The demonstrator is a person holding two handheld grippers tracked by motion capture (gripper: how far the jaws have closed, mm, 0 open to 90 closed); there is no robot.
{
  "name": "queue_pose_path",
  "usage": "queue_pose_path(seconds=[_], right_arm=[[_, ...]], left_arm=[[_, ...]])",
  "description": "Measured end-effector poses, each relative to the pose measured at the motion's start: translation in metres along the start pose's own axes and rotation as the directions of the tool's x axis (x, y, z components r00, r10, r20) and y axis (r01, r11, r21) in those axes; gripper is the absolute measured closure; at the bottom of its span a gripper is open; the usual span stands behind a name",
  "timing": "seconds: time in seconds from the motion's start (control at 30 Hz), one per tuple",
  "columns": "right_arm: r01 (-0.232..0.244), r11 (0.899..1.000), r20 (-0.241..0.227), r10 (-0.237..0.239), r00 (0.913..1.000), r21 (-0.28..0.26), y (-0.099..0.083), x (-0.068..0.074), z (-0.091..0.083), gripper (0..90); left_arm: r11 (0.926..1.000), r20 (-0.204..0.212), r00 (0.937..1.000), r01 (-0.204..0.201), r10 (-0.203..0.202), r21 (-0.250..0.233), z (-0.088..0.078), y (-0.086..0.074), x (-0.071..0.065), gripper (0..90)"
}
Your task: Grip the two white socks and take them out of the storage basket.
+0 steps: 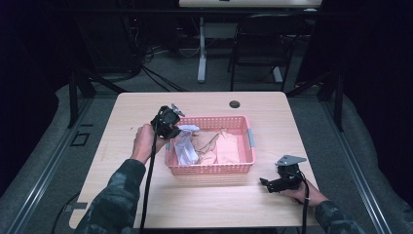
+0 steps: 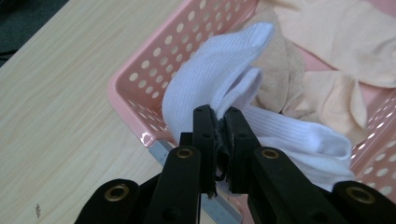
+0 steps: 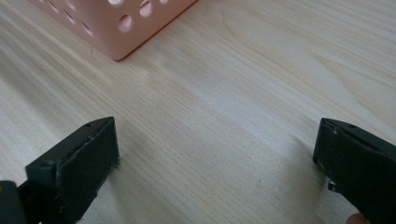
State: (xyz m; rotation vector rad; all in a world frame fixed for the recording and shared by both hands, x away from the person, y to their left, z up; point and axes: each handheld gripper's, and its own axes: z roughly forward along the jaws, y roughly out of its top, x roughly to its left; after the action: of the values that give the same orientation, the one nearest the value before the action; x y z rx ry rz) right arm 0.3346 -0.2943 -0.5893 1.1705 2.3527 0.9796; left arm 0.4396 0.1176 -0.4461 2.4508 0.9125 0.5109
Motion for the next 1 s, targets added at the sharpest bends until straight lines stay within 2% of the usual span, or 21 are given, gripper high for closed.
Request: queue_pose_path(seconds=[0.27,0.57,1.0], right_arm=[[0.0,1.0,0.0,0.0,1.0,0.0,0.0,0.0,0.0,0.0],[0.0,1.0,0.0,0.0,1.0,0.0,0.0,0.0,0.0,0.0],[0.002,1.0,0.003,-0.002,1.0,0.002,0.0,0.0,0.0,0.0]], left_arm=[[0.9988,-0.004,0.9999,0.009,-0.009,-0.048,-0.022,0.003,0.004,85.5],[0.9968,-0.015,0.9999,-0.004,0.002,-0.079,-0.045,0.007,0.007,85.5],[0.9885,-0.046,0.9989,-0.003,-0.004,-0.151,-0.081,0.012,0.013,85.4]])
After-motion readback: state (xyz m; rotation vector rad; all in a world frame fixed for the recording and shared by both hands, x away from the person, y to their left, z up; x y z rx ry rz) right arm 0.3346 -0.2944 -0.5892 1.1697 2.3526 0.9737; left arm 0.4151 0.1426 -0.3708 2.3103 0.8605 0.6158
